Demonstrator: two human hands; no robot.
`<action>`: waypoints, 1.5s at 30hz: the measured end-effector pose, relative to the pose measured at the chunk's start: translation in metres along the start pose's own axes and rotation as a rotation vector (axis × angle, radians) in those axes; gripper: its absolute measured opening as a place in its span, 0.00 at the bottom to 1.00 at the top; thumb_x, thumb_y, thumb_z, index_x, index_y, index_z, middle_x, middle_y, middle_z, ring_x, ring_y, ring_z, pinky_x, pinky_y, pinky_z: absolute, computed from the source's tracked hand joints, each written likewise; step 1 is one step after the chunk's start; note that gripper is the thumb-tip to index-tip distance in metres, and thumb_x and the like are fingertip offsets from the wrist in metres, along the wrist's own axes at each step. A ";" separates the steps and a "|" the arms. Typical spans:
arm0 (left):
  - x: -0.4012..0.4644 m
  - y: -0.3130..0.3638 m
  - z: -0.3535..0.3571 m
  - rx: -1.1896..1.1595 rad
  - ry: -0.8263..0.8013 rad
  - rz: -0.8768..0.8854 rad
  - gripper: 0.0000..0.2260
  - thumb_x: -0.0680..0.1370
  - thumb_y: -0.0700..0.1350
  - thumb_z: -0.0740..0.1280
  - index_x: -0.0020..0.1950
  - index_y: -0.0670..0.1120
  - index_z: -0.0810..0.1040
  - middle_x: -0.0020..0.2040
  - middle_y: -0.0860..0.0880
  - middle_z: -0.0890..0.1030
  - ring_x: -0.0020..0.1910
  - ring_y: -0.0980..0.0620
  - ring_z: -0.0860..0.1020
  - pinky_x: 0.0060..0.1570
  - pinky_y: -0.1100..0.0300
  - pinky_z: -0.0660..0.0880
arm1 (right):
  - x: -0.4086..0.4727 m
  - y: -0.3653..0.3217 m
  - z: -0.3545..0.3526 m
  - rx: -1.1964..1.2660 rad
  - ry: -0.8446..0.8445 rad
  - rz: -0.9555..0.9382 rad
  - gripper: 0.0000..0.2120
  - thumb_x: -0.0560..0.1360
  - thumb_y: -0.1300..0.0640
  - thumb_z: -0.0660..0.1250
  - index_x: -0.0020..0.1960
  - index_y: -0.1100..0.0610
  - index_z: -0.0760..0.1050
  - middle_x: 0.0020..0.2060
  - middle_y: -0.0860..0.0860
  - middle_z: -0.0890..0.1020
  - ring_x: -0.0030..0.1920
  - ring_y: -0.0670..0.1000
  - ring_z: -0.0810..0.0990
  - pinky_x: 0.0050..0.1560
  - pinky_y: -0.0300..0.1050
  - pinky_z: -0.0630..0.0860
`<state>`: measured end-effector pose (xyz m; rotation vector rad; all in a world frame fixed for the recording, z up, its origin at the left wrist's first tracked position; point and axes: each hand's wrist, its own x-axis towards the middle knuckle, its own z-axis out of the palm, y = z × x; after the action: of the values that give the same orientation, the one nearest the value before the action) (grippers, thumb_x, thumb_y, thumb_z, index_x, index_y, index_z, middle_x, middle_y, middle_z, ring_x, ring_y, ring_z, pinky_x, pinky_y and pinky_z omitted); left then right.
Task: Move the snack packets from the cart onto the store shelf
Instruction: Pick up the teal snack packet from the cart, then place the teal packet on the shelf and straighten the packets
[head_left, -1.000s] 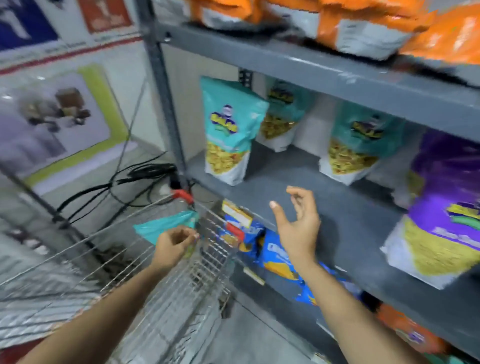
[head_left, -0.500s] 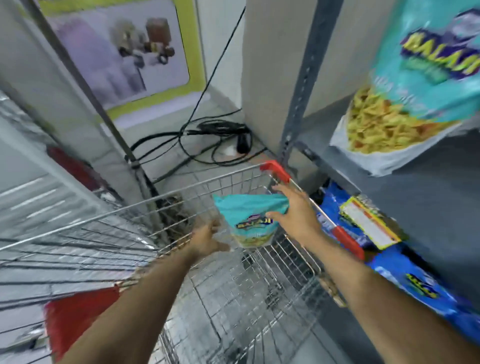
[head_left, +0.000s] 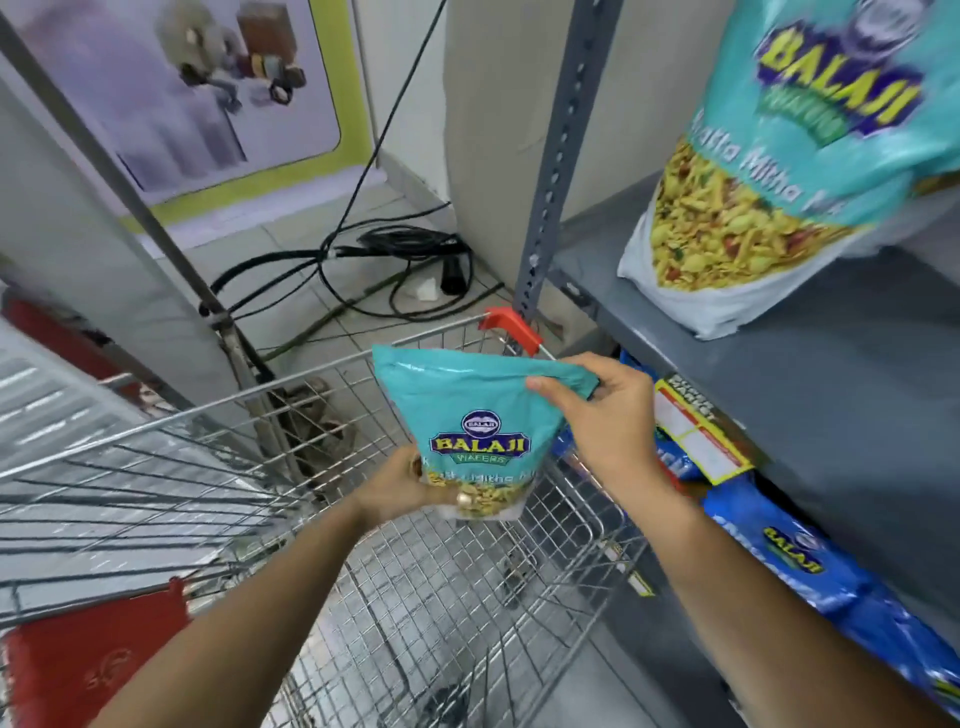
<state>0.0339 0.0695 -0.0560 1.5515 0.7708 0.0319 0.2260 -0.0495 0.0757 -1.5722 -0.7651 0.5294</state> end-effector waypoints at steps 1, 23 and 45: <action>-0.015 0.016 -0.001 -0.014 -0.010 0.011 0.25 0.67 0.40 0.78 0.62 0.45 0.76 0.60 0.47 0.83 0.59 0.48 0.82 0.61 0.49 0.78 | -0.004 -0.021 -0.004 0.045 0.036 -0.021 0.09 0.65 0.65 0.78 0.36 0.53 0.81 0.30 0.44 0.84 0.33 0.43 0.81 0.35 0.38 0.78; -0.070 0.319 0.162 0.271 -0.416 0.482 0.27 0.68 0.51 0.78 0.65 0.50 0.76 0.64 0.51 0.81 0.64 0.53 0.78 0.67 0.48 0.73 | -0.128 -0.262 -0.263 0.081 0.656 -0.295 0.07 0.66 0.66 0.77 0.38 0.55 0.82 0.31 0.44 0.85 0.33 0.42 0.80 0.37 0.36 0.77; 0.058 0.328 0.233 0.082 -0.309 0.440 0.26 0.68 0.41 0.78 0.64 0.44 0.76 0.61 0.48 0.80 0.59 0.58 0.78 0.63 0.64 0.73 | -0.061 -0.164 -0.339 0.057 0.857 -0.101 0.21 0.66 0.67 0.77 0.56 0.59 0.76 0.47 0.46 0.83 0.41 0.36 0.83 0.42 0.30 0.77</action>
<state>0.3308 -0.0844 0.1750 1.7279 0.1826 0.0829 0.4002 -0.3189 0.2820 -1.5037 -0.1638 -0.2109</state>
